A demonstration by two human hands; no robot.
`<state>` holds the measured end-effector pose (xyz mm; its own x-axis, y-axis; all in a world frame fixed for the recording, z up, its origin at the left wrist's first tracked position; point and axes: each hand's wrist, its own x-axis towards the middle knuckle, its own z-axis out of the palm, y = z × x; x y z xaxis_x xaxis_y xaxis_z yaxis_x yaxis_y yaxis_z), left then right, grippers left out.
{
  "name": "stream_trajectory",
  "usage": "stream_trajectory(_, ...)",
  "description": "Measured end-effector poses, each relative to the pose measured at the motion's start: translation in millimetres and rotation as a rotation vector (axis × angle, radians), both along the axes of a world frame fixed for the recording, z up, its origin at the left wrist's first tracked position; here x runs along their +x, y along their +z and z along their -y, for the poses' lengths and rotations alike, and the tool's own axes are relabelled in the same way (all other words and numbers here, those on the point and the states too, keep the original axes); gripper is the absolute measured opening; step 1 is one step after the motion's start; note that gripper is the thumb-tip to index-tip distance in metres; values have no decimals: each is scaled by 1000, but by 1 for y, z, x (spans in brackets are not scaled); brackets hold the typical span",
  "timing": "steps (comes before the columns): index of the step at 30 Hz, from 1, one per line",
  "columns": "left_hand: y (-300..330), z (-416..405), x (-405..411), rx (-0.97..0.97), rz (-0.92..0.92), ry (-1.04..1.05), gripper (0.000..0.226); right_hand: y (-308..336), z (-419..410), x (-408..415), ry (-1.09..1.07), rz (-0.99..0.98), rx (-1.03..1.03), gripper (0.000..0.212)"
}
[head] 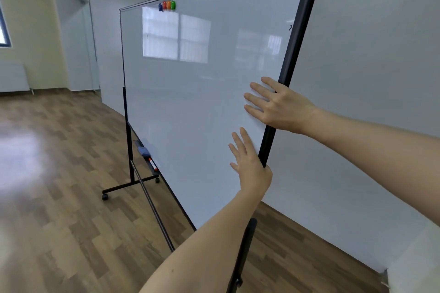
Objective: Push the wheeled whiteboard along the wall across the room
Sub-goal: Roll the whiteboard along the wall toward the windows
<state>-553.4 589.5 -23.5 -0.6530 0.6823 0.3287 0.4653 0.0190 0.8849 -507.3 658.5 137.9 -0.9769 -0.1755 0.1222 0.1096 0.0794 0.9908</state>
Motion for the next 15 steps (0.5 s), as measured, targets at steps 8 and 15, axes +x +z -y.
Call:
stream_trajectory(8, -2, -74, -75, -27, -47, 50, 110, 0, -67, -76, 0, -1, 9, 59)
stream_trajectory(15, 1, -143, -138, -39, -35, 56, 109, -1, -146, -141, 73, -3, -7, 64)
